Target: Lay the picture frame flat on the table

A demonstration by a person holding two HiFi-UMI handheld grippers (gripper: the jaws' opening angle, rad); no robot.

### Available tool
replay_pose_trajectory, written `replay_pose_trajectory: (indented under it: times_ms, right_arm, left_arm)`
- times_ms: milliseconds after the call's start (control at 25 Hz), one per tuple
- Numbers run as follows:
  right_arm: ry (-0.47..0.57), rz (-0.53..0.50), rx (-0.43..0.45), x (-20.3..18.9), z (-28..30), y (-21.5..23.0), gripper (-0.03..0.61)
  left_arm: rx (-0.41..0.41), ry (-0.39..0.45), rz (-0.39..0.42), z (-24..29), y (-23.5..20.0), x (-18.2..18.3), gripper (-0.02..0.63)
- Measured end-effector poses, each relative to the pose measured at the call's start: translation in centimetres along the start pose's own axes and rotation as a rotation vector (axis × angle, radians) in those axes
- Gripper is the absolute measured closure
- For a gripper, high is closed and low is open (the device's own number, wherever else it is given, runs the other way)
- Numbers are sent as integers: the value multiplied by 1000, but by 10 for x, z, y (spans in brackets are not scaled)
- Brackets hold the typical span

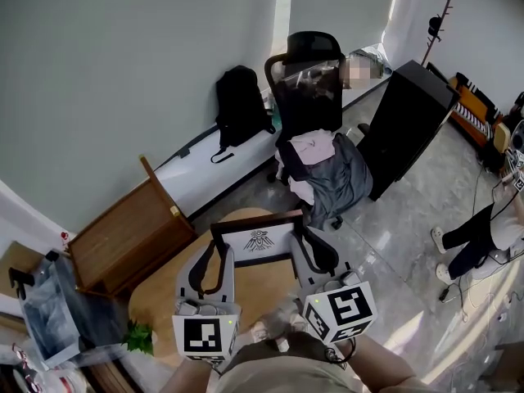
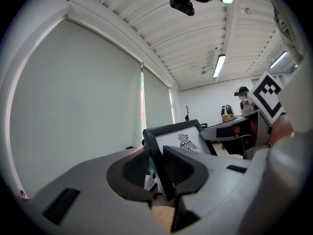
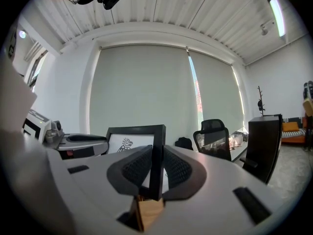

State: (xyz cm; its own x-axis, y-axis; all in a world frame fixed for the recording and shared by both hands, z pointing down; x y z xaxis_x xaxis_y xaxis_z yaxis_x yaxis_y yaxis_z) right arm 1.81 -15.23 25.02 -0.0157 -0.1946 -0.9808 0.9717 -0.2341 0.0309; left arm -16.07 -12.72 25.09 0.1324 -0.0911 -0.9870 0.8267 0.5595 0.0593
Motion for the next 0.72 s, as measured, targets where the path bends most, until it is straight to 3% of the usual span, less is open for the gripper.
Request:
replay_pose_trajectory:
  times_ms: [400,720]
  right_arm:
    - [-106,16,39,-33,70,25,525]
    - [-259,45,36,-99,151,49,525]
  left_arm:
    - [53,-99,-68,64,-24,-39,531]
    - [47,-202,-190,134,-51,-112,531]
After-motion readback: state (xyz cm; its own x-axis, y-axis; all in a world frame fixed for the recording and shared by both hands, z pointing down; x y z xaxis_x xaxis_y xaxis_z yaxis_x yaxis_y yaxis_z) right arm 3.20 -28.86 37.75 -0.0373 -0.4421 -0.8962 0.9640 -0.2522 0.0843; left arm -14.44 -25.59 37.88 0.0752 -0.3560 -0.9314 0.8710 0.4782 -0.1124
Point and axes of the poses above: the fingertips, and each gripper's own axes: z forward along the fingers, y to its right, x out of its top, the point moved 6 cm from there along -z, backward along the fingers, and after that the axes turned 14 degrees about -x, right-handed, at the moved point
